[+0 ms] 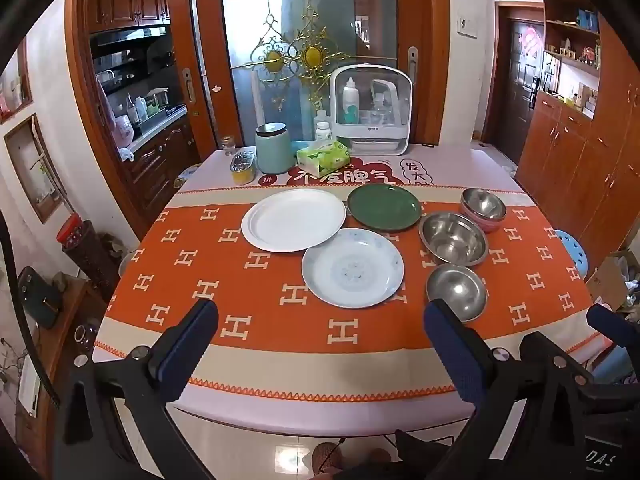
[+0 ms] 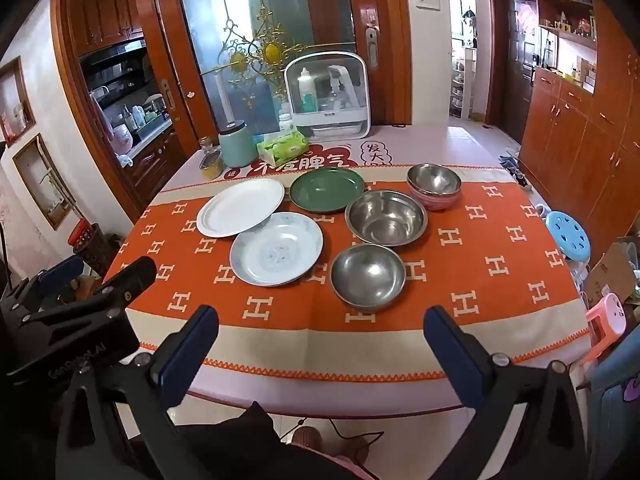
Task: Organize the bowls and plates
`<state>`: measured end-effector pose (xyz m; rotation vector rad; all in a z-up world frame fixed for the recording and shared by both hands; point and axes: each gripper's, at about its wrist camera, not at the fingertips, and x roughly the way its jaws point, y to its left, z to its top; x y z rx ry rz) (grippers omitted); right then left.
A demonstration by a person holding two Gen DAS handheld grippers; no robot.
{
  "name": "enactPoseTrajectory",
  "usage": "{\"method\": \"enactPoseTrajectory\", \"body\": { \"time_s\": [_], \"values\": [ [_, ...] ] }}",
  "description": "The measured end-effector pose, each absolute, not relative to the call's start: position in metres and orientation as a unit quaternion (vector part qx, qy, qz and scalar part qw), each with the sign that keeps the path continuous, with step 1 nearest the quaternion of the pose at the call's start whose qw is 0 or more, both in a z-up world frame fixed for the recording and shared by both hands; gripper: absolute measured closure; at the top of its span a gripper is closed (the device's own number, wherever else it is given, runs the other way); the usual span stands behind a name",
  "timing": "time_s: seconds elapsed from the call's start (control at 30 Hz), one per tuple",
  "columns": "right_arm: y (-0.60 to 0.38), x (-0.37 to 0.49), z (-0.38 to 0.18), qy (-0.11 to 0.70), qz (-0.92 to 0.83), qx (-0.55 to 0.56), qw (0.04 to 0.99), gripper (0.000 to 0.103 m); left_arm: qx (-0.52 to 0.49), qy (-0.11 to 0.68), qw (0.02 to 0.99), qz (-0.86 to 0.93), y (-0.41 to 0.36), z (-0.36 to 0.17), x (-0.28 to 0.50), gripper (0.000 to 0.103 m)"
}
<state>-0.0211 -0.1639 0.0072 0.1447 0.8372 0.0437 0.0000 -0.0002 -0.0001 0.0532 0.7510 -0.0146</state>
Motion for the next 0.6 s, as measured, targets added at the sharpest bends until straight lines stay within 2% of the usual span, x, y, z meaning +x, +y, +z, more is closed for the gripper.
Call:
{"method": "enactPoseTrajectory", "body": {
  "time_s": [0.6],
  "values": [
    [-0.176,-0.019,0.005,0.412,0.029,0.072,0.908,0.0,0.023,0.37,0.929,-0.004,-0.009,-0.002,-0.008,0.001]
  ]
}}
